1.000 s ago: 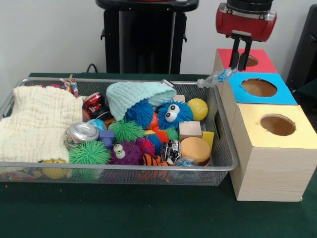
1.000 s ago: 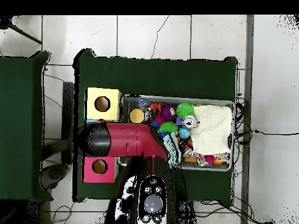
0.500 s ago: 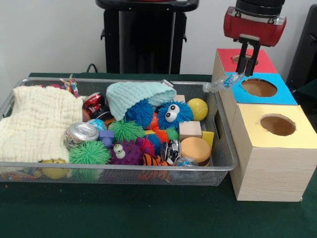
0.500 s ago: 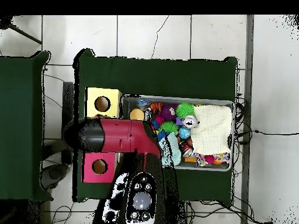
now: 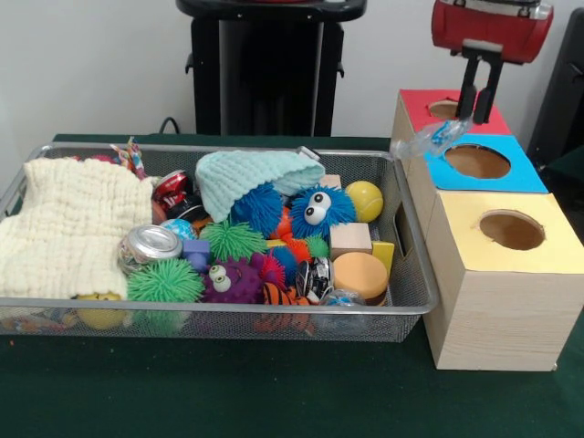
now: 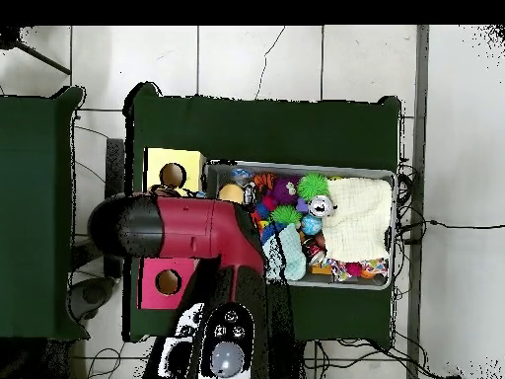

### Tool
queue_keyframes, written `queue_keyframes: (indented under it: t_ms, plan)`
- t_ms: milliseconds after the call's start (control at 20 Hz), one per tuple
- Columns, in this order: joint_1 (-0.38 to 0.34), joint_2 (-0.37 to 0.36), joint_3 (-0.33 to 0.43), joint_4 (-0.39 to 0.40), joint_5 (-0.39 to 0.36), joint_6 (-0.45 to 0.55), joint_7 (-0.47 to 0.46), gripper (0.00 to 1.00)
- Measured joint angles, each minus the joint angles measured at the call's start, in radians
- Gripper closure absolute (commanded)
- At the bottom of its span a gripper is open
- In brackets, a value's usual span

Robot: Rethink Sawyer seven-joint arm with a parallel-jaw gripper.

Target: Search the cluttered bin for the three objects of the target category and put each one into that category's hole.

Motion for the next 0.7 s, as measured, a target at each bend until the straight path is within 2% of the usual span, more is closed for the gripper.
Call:
queue_keyframes:
  t_ms: [250,700]
  plan:
    - [0.014,-0.045,-0.019,-0.021,0.032,0.040,0.000,1.00]
    - [0.016,-0.060,-0.037,-0.037,0.060,0.044,0.000,1.00]
